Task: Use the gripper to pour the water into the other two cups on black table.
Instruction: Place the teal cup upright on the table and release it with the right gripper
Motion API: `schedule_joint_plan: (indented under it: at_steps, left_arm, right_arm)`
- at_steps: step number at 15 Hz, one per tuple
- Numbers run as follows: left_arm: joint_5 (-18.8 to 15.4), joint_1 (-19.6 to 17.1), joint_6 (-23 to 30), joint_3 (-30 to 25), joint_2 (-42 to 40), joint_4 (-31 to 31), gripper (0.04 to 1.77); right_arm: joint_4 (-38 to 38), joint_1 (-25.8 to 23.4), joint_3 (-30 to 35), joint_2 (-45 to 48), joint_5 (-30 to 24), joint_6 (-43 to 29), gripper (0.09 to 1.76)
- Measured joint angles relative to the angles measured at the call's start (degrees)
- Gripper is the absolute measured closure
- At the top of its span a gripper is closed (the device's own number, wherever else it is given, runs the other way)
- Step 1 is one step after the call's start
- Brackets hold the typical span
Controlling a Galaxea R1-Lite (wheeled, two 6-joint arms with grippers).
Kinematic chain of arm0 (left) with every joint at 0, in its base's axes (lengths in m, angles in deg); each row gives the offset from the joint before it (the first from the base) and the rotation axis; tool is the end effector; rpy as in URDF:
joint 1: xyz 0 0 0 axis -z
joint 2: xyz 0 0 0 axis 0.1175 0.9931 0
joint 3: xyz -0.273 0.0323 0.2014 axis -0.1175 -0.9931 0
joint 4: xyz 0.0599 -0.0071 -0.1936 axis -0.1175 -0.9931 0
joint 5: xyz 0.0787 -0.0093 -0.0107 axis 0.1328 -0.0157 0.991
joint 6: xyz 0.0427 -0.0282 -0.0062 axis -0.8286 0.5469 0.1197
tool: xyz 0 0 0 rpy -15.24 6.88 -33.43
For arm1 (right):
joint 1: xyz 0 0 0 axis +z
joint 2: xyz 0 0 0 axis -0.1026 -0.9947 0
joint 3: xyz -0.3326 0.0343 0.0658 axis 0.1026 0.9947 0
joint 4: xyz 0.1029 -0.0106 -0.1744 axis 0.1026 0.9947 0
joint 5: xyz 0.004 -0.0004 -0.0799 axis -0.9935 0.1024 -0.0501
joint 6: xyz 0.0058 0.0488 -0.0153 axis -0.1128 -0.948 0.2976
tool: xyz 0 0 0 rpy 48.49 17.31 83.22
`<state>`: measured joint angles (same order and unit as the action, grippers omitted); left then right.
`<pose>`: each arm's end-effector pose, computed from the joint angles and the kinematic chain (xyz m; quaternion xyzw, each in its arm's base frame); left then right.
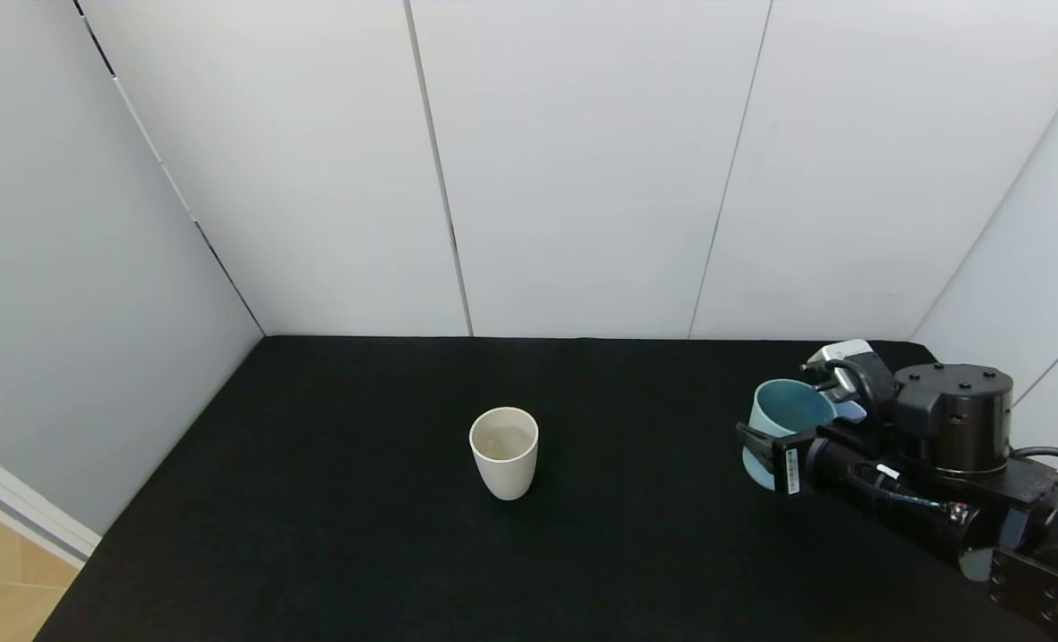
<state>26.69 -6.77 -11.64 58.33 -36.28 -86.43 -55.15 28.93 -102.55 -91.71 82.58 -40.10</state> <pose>-0.0212 0.0002 0.0765 -0.0014 -0.0043 0.0021 1.0000 0.3090 0.1218 0.1333 -0.0384 0.1774 0.1099 0.9772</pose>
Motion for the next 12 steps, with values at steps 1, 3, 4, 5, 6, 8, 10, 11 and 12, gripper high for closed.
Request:
schedule_joint_plan:
  at_steps: [1, 3, 4, 5, 6, 8, 10, 11, 12]
  left_arm:
    - [0.0, -0.02, 0.0, 0.0, 0.0, 0.0, 0.09]
    - [0.0, -0.02, 0.0, 0.0, 0.0, 0.02, 0.09]
    - [-0.01, -0.02, -0.02, 0.0, 0.0, 0.0, 0.09]
    - [0.0, -0.02, 0.0, 0.0, 0.0, 0.0, 0.09]
    - [-0.01, -0.02, 0.0, 0.0, 0.0, 0.0, 0.09]
    - [0.0, -0.02, 0.0, 0.0, 0.0, 0.0, 0.09]
    - [0.0, 0.02, -0.02, 0.0, 0.0, 0.02, 0.09]
    - [0.02, 0.0, 0.0, 0.0, 0.0, 0.0, 0.09]
    - [-0.01, 0.0, 0.0, 0.0, 0.0, 0.0, 0.09]
  right_arm:
    - [0.0, 0.5, 0.12, -0.38, 0.06, -0.57, 0.63]
    - [-0.02, 1.79, 0.54, -1.16, 0.12, -1.16, 0.63]
    - [-0.07, 2.18, 0.78, -1.65, 0.22, -1.24, 0.63]
    - [-0.09, 2.4, 0.98, -2.15, 0.23, -1.32, 0.63]
    - [-0.09, 2.5, 1.16, -2.69, 0.23, -1.43, 0.63]
    - [-0.33, 2.61, 1.79, -3.85, 0.2, -2.06, 0.63]
    - [-2.21, 2.95, 2.55, -4.96, 0.09, -2.17, 0.63]
    - [-2.78, 3.17, 2.93, -5.53, 0.0, -2.19, 0.63]
    - [-3.15, 3.39, 3.16, -6.1, -0.05, -2.21, 0.63]
